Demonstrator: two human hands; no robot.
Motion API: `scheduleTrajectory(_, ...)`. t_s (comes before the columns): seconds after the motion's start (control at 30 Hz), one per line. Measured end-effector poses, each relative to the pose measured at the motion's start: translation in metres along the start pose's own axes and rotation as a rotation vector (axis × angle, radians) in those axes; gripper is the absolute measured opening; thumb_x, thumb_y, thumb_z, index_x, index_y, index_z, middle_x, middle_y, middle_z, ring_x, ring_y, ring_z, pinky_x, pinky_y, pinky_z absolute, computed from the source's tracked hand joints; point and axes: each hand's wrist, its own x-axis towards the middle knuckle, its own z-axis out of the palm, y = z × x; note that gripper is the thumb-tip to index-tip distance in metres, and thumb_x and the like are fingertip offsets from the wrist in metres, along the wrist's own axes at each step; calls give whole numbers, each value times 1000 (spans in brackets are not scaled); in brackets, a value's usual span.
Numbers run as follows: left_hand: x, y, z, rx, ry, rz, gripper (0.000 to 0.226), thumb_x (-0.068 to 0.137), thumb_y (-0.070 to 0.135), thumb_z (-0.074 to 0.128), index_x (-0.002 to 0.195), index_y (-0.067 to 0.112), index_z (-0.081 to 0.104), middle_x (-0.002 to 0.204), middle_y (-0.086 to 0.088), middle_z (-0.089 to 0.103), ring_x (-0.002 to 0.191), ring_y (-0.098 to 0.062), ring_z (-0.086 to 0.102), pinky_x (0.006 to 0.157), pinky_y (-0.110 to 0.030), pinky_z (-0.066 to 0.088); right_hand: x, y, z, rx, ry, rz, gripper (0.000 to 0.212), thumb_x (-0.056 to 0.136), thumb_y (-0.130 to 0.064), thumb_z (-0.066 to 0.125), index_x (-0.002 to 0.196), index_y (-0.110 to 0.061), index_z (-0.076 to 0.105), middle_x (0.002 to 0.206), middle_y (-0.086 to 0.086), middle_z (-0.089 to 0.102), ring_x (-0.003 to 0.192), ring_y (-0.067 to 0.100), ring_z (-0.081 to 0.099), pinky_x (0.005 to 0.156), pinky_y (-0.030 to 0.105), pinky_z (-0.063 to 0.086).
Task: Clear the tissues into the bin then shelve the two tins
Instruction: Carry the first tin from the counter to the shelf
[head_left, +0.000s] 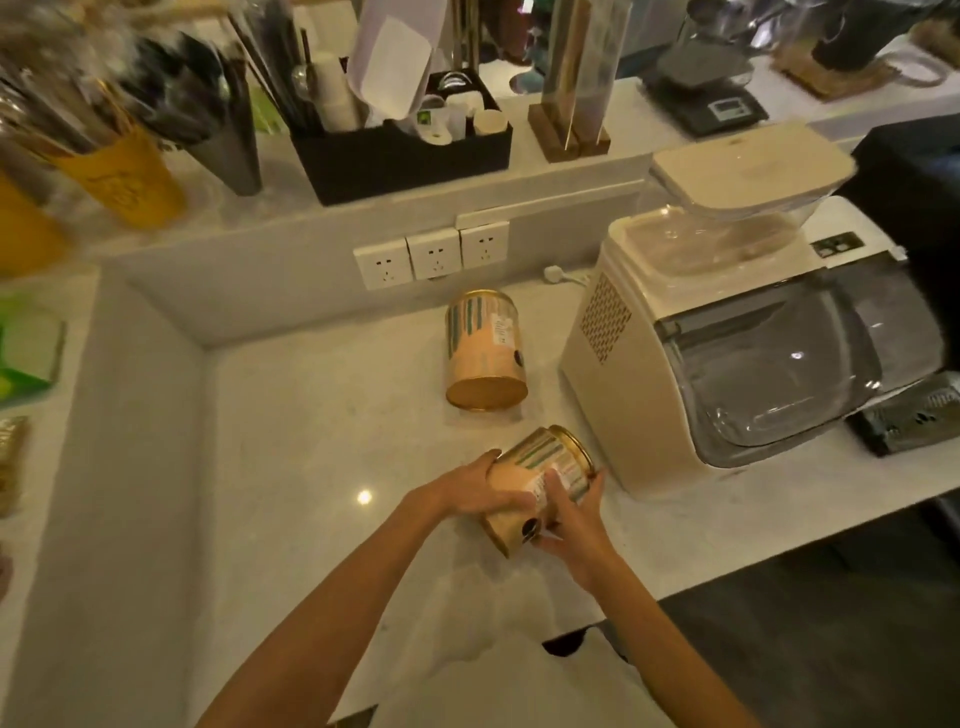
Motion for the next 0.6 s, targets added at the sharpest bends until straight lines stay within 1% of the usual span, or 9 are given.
scheduleTrajectory(0.1,-9,3,6,-21,40,-21,114,53,79,71,143,22,29,135,-3,51,113,-22,57,96,-42,52,0,-5,-5,-70,-22,9,106,78,-53,72,147,-55,-8,154,8,40,124,35,56,81,50,60)
scheduleTrajectory(0.17,-19,1,14,-162,77,-28,111,56,76,73,140,18,31,132,-4,53,111,-21,59,95,-42,53,-1,-9,-5,-174,-21,6,103,79,-56,71,148,-54,-5,153,9,42,121,33,59,66,40,63)
scheduleTrajectory(0.2,-27,0,18,-254,101,-31,107,60,72,74,140,16,31,130,-4,53,110,-19,60,94,-41,54,-2,-11,-3,-218,-30,-8,101,79,-57,69,149,-54,-4,153,8,42,121,32,59,64,37,63)
scheduleTrajectory(0.23,-37,0,23,-350,119,-32,100,67,65,75,141,15,30,128,-3,53,108,-17,60,92,-38,56,-3,-14,-1,-255,-41,-37,99,81,-58,67,149,-54,-4,155,7,39,123,31,57,67,38,62)
scheduleTrajectory(0.3,-62,2,29,-541,135,-4,87,77,55,73,141,16,29,124,2,54,104,-11,62,82,-28,59,-11,-19,3,-325,-56,-129,97,79,-64,65,148,-56,-2,158,5,29,131,30,49,84,42,59)
scheduleTrajectory(0.37,-91,6,36,-676,119,40,76,82,56,66,140,21,31,125,5,55,104,-8,63,73,-21,58,-25,-20,3,-375,-74,-213,96,71,-76,63,144,-64,2,159,0,19,136,30,42,101,51,50)
scheduleTrajectory(0.43,-111,5,45,-737,54,88,68,84,60,60,138,27,33,131,4,55,111,-10,63,80,-25,58,-45,-16,-6,-364,-93,-265,87,72,-77,61,139,-71,7,156,-1,21,135,30,44,103,54,47)
scheduleTrajectory(0.53,-128,3,62,-746,-136,153,71,82,67,57,140,33,36,137,0,56,121,-17,60,99,-43,52,-89,-1,-32,-221,-61,-273,75,76,-74,59,138,-71,18,147,-2,33,129,27,52,100,53,50)
scheduleTrajectory(0.6,-132,9,73,-706,-267,161,74,77,72,57,139,35,39,136,1,59,123,-17,59,100,-42,51,-119,14,-51,-66,-20,-263,65,80,-69,59,134,-73,24,145,-2,40,130,26,53,102,56,47)
